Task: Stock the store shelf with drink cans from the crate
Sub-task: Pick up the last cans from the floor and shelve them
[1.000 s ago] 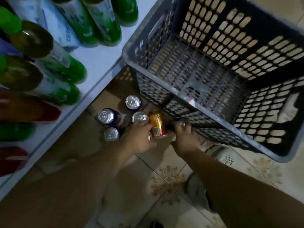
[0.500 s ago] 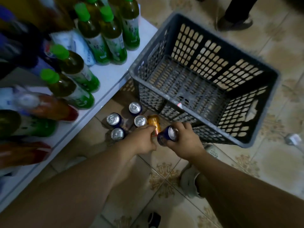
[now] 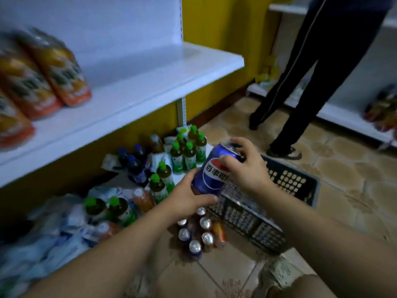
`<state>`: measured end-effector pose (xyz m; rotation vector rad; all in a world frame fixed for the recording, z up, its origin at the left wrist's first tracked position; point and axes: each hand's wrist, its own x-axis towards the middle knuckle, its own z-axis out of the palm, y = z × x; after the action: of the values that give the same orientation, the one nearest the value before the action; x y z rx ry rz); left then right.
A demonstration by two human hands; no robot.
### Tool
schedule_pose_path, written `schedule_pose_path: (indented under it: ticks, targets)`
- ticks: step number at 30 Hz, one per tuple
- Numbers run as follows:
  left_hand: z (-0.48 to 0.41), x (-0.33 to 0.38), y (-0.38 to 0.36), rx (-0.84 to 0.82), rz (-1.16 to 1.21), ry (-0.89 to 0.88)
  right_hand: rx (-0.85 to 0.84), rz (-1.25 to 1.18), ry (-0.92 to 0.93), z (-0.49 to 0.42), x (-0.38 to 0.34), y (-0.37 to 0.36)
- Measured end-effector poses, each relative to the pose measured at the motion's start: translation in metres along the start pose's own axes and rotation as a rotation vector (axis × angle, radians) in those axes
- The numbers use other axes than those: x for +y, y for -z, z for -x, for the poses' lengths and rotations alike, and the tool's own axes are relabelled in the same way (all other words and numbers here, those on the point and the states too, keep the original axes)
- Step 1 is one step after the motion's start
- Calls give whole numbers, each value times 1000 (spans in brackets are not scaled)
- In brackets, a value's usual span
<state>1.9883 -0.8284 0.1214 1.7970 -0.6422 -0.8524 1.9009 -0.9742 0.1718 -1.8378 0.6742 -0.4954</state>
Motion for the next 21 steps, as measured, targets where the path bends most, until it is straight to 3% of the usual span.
schedule_pose_path:
  ticks: [10, 21]
  targets:
    - [132, 104, 92, 342, -7, -191, -125, -150, 315, 44, -174, -40]
    - [277, 79, 190, 648, -218, -7, -480, -121, 532, 116, -268, -160]
